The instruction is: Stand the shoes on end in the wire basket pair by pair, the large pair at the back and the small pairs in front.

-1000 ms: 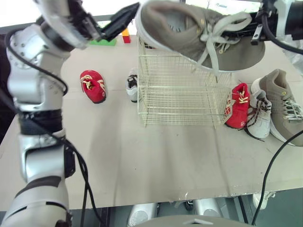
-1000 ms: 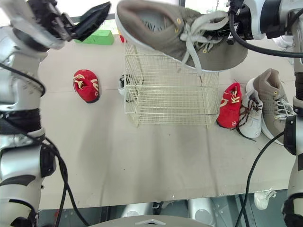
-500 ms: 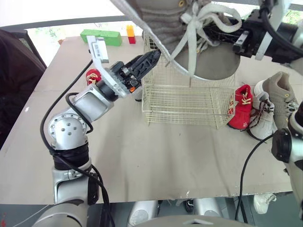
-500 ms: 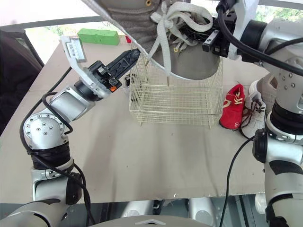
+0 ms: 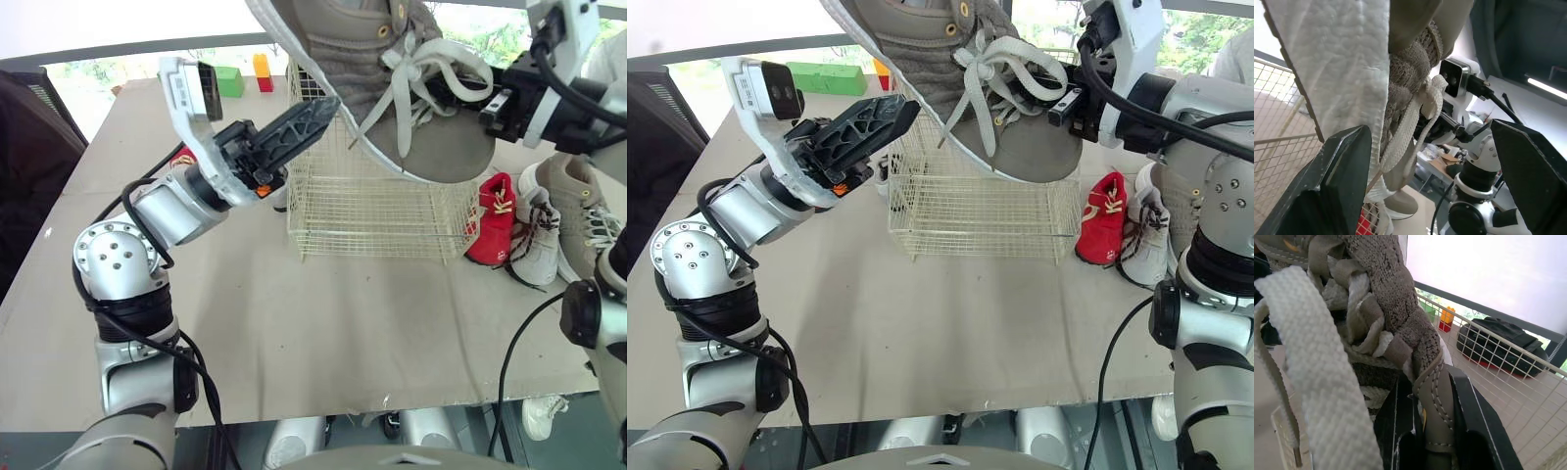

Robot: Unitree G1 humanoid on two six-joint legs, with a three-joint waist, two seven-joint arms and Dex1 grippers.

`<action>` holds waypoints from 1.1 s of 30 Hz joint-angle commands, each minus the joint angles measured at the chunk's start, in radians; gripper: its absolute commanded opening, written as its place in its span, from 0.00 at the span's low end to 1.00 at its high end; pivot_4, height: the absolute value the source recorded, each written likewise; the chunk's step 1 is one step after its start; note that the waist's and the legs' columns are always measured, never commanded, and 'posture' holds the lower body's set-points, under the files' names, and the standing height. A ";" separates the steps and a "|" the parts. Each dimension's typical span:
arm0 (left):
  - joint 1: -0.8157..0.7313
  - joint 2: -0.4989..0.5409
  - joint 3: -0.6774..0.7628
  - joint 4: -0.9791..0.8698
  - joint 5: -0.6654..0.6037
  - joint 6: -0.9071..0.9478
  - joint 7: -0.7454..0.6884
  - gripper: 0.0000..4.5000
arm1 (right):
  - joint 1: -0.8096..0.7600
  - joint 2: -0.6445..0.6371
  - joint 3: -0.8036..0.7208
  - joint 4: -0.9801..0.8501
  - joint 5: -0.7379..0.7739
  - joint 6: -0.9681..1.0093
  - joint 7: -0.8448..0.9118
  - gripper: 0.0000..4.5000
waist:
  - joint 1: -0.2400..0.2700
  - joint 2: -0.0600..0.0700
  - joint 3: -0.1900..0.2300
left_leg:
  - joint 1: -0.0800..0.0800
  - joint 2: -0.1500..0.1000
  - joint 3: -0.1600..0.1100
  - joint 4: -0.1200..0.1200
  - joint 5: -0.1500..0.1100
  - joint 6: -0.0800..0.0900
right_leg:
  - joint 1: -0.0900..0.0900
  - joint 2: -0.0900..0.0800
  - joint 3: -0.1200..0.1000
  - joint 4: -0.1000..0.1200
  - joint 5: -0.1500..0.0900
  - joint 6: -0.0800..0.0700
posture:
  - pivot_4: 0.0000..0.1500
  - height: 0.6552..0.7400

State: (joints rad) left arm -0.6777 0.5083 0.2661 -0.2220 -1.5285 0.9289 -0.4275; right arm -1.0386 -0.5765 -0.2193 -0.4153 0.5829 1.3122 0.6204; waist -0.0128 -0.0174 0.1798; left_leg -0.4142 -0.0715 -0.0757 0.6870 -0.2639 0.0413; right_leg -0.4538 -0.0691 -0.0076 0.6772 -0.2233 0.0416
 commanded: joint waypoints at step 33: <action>-0.329 0.110 -0.091 0.277 0.553 -0.249 -0.344 0.32 | 0.431 0.018 -0.228 -0.397 0.250 -0.236 -0.163 0.58 | 0.012 -0.001 0.000 | 0.000 -0.001 -0.001 -0.001 0.000 0.000 | 0.001 0.001 -0.002 -0.001 0.000 0.000 | 1.00 1.00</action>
State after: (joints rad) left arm -0.9362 0.5889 0.1453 0.0080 -1.0293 0.7666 -0.6862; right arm -0.6396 -0.5463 -0.3718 -0.7308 0.8049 1.1331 0.4510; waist -0.0012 -0.0180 0.1795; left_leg -0.4146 -0.0720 -0.0768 0.6861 -0.2639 0.0415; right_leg -0.4526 -0.0682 -0.0098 0.6746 -0.2233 0.0417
